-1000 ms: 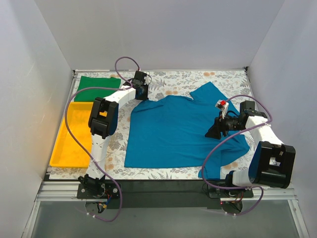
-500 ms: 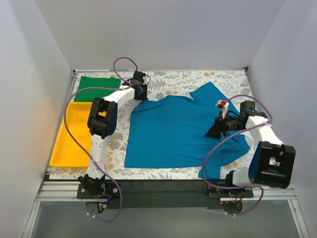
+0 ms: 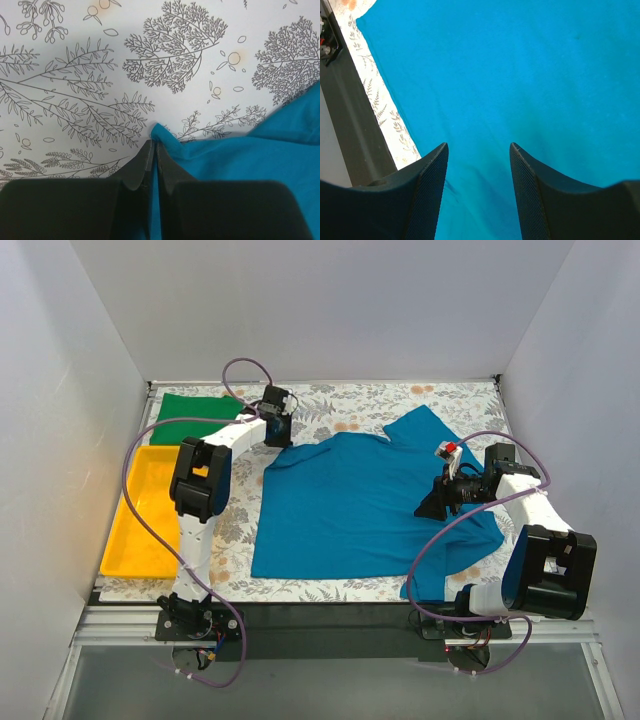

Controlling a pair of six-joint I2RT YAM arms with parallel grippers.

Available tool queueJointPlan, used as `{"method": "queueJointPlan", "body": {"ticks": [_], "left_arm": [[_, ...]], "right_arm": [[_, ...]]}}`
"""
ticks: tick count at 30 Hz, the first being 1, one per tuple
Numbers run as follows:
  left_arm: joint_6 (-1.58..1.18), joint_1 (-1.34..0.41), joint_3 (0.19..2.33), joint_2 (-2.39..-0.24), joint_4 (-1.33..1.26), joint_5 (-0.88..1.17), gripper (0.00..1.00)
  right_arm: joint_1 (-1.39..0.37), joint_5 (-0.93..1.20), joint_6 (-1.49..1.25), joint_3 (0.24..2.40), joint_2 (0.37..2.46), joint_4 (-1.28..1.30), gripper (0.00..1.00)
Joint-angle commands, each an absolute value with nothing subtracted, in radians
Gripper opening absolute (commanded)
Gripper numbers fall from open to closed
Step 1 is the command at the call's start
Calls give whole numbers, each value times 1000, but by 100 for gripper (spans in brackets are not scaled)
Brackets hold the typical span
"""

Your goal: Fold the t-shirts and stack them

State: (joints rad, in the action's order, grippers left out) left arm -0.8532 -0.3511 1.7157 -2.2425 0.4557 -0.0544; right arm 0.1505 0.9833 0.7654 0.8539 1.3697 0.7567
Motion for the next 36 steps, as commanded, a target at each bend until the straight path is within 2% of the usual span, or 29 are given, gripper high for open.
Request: {"method": "queueJointPlan", "body": {"ticks": [1,23,32,36], "left_arm": [[-854,-344,1694,-2128,454,-34,0],[-868,-328,1678,-2023,410,28,0],[-859,-327,1602,-1948,364,28,0],[-861,-325,1548,-1922,331,26,0]], "right_arm": [[155,1006,765,862,1370,752,59],[156,1006,765,865,1382,752,59],[156,1006,773,870,1390,750,59],[155,961,775,937,1465,732,59]]}}
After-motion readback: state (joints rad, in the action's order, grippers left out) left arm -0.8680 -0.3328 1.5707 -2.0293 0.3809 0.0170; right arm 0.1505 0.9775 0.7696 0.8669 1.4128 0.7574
